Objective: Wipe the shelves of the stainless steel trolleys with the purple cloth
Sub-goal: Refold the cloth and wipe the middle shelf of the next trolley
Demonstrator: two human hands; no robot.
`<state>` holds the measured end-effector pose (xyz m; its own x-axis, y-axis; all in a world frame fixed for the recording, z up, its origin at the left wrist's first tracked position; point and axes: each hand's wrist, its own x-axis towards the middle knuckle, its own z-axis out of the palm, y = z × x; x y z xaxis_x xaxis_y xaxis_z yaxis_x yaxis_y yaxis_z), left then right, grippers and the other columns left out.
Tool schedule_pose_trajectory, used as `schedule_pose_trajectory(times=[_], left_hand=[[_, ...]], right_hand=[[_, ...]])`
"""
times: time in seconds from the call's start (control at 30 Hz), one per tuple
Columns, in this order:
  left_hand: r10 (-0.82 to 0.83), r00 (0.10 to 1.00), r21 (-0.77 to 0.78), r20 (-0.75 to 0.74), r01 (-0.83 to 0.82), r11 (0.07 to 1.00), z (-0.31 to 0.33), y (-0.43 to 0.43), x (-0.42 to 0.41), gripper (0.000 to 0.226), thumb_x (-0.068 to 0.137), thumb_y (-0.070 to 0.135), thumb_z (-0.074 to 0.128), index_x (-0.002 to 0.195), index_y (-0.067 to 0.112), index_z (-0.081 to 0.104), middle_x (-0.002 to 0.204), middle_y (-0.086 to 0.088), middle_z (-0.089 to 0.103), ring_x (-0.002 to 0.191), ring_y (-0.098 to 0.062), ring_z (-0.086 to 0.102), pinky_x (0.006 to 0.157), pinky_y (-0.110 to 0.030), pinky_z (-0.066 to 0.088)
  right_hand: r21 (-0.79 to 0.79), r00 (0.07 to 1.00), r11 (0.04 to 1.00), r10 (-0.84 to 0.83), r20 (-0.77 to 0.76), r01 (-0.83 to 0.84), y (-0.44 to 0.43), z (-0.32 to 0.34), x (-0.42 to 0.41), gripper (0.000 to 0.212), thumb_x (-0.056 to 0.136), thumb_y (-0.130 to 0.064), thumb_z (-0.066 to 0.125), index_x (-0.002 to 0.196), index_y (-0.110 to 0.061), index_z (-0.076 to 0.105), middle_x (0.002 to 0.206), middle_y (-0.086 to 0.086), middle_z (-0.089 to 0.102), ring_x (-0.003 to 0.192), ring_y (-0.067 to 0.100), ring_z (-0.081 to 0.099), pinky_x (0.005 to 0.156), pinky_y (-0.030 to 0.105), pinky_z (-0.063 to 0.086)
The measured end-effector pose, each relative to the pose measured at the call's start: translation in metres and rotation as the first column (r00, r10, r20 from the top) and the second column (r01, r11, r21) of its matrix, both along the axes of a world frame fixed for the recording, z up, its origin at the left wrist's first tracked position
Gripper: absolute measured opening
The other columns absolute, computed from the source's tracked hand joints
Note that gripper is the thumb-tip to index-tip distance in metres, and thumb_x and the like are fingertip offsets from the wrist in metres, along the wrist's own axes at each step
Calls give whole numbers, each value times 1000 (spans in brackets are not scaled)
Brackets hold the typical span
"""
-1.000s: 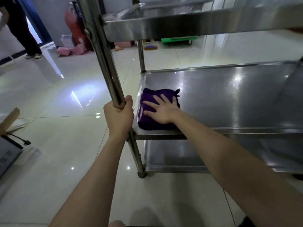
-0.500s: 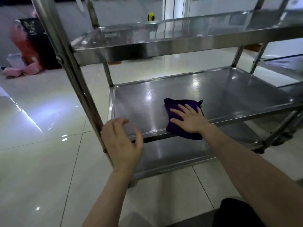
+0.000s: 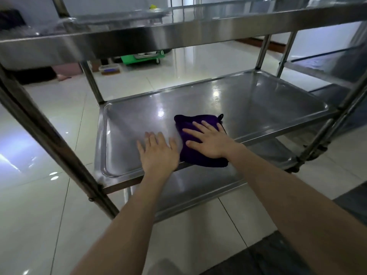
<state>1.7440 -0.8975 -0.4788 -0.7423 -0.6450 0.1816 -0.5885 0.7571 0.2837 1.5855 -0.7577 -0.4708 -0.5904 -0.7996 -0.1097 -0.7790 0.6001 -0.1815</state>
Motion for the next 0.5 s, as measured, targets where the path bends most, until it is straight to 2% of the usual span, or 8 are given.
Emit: schedule_pose_trajectory(times=[0.1,0.2,0.27,0.37,0.5], left_hand=[[59,997,-3,43,-59,998,-3,0,4,84,105,59,1,172,10,14,180,-17,10,168,-29,-3,134,-58,0],[72,997,-15,29,-72,997,-1,1,5,83,107,60,2,173,9,6,181,-15,4,168,-26,-7,135,-54,-3],[59,997,-25,40,-58,998,-2,0,5,81,109,59,4,173,9,3,181,-14,2,168,-25,-9,135,-53,-4],[52,997,-39,54,-50,998,-6,-3,3,87,103,64,-4,173,12,-1,182,-10,-2,167,-21,-13,135,-50,-8],[74,996,-96,59,-68,993,-12,-12,0,82,105,65,-3,173,19,-8,182,-3,-8,165,-15,-20,133,-41,-14]], right_hand=[[4,999,999,42,28,-42,10,2,-32,73,94,-87,15,163,-65,6,180,-16,-4,166,16,-9,130,60,-10],[44,999,999,-22,40,20,10,9,-91,68,100,-84,21,164,-64,7,180,-15,-5,166,17,-8,130,61,-10],[81,997,994,-70,37,67,-4,13,-133,72,97,-88,19,164,-63,7,180,-14,-6,166,18,-9,129,63,-10],[95,996,992,-80,25,77,-63,15,-176,82,89,-95,17,163,-63,7,181,-11,-6,166,24,-11,126,68,-12],[70,997,995,76,4,-76,-165,18,-169,81,92,-92,18,166,-59,11,182,-2,-3,166,36,-10,122,76,-14]])
